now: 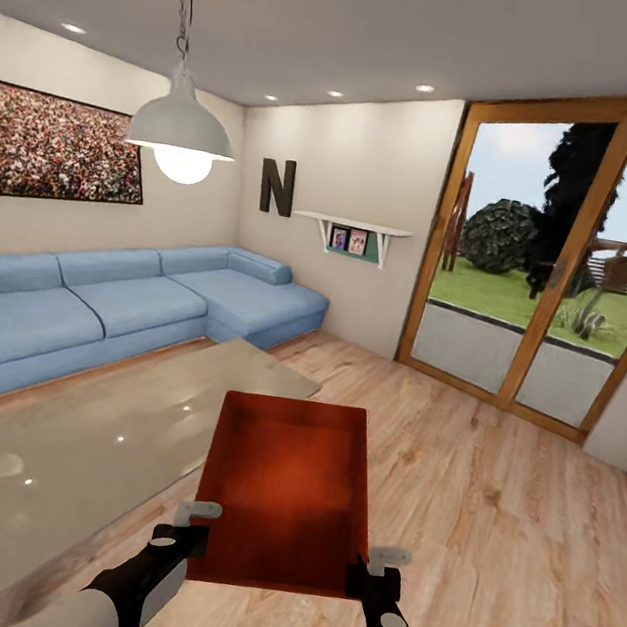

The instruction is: Move the two storage containers from the living room to the garage. In the garage, place one container on the floor and stack the other container on top of it (either order is fine).

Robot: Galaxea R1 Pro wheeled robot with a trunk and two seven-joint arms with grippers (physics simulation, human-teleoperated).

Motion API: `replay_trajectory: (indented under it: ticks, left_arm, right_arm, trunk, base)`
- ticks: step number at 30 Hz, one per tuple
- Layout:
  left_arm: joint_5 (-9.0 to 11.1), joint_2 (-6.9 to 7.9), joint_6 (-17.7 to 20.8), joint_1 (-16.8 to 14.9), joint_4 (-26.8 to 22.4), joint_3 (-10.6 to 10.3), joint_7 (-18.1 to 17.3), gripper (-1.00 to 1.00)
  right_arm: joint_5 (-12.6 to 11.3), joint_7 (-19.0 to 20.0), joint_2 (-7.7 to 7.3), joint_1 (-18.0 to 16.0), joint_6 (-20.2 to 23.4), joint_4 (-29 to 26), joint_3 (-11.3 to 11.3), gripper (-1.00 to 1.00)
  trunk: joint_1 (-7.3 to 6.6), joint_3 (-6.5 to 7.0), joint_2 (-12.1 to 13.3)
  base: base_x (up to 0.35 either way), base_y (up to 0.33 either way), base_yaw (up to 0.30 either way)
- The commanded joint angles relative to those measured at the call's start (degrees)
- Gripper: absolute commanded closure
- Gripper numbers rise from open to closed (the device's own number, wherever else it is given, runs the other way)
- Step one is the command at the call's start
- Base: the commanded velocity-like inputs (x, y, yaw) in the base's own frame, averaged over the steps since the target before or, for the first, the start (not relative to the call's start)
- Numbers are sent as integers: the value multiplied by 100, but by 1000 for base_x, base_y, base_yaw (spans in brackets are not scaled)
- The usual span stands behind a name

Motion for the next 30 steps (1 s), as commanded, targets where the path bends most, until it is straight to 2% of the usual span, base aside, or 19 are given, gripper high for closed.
replay_trajectory:
  ticks: [1, 7, 21, 30]
  left_arm:
    - [-18, 6, 37, -6, -22, 73, 67, 100]
    - [-13, 6, 38, -6, -22, 77, 67, 100]
    - [-11, -1, 38, -6, -22, 81, 67, 100]
    - [-11, -1, 38, -6, -22, 78, 67, 100]
  right_arm:
    - [-179, -83, -3, -4, -53, 12, -184, 100]
    - [-179, -83, -3, -4, -54, 12, -184, 100]
    - [-179, -83, -3, -4, -56, 12, -184, 100]
    - [-179, -83, -3, -4, -58, 12, -184, 100]
  trunk:
    - [-1, -8, -7]
    - [-1, -8, -7]
    - [-1, -8, -7]
    - [-1, -8, -7]
  base:
    - [-150, 0, 272]
    - [-183, 0, 272]
    - [-311, 0, 272]
    - [-118, 0, 272]
